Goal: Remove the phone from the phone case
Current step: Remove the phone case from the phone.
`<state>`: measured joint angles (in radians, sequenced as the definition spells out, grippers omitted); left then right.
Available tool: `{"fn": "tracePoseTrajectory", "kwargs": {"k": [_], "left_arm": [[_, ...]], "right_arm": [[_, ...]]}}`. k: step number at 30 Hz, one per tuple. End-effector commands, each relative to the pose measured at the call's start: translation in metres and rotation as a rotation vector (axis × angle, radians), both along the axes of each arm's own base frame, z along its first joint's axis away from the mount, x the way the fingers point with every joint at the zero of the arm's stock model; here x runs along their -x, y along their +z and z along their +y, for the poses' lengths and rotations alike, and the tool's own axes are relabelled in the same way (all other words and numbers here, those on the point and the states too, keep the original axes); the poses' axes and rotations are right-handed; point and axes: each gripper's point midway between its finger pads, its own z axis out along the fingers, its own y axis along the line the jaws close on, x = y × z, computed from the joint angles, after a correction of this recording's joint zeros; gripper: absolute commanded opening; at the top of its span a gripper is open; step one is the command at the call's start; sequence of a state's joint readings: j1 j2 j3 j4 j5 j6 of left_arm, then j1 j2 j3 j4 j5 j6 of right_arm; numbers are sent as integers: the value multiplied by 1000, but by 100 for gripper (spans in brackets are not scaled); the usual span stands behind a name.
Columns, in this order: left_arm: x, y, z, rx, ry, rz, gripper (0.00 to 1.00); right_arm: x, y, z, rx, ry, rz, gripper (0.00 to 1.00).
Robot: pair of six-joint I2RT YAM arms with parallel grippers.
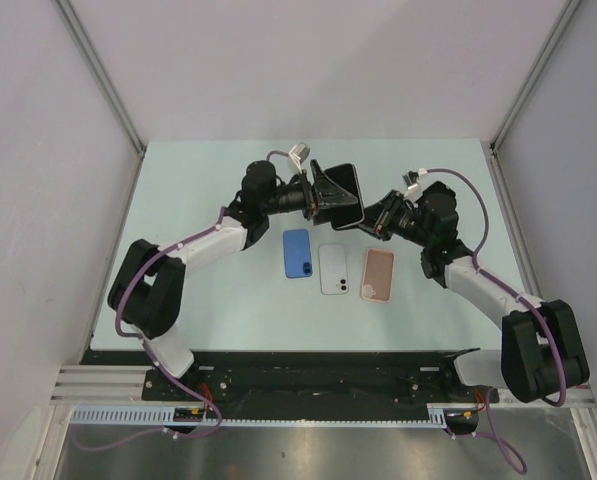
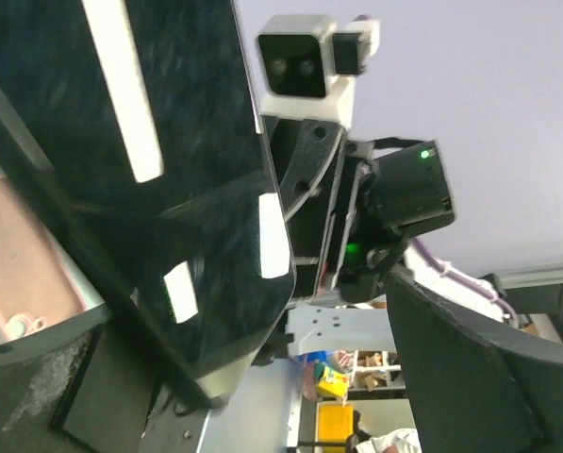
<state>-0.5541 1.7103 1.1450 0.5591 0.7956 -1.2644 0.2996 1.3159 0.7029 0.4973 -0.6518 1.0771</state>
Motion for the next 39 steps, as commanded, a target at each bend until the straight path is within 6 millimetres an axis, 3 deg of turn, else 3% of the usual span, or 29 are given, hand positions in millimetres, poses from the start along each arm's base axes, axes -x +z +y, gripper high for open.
{"fn": "tracePoseTrajectory", "kwargs": {"k": [1,9,15,16,18,20,21,23,25,26,28,29,30,39], "left_arm": [[21,37,12,-40,-48,-173,96],[17,36,19,-56,-24,-180,96],[5,18,21,-130,12,-156,95],[2,11,22,-156,25,-132,95],[-3,3,22,-194,42,-135,95],[-13,-20,23,-266,73,-86,94],[-18,-23,23,-289,82,-96,93],[-28,-52,23,-366,98,-37,91],[-35,-65,22,-408,102,-21,88],[-41,-81,21,-441,103,-5,87],[-47,-88,20,-467,103,3,83],[-50,-101,20,-499,91,4,82],[-58,-97,19,-511,103,-16,80],[-78,-135,14,-647,94,16,72]], "right_arm": [[-47,-46,-68,215,-357,94,0],[-59,-54,-90,394,-454,88,0],[-70,-85,-89,650,-466,129,0],[-73,-82,-86,679,-468,120,0],[-77,-93,-78,754,-459,114,0],[-83,-93,-72,802,-452,97,0],[-86,-104,-71,844,-450,111,0],[-87,-105,-59,887,-427,94,0],[-88,-119,-54,934,-397,93,0],[-89,-123,-53,941,-388,95,0],[-89,-135,-48,961,-342,87,0],[-88,-138,-44,969,-321,77,0],[-88,-140,-41,987,-290,52,0],[-90,-165,-36,1015,-245,59,0]]}}
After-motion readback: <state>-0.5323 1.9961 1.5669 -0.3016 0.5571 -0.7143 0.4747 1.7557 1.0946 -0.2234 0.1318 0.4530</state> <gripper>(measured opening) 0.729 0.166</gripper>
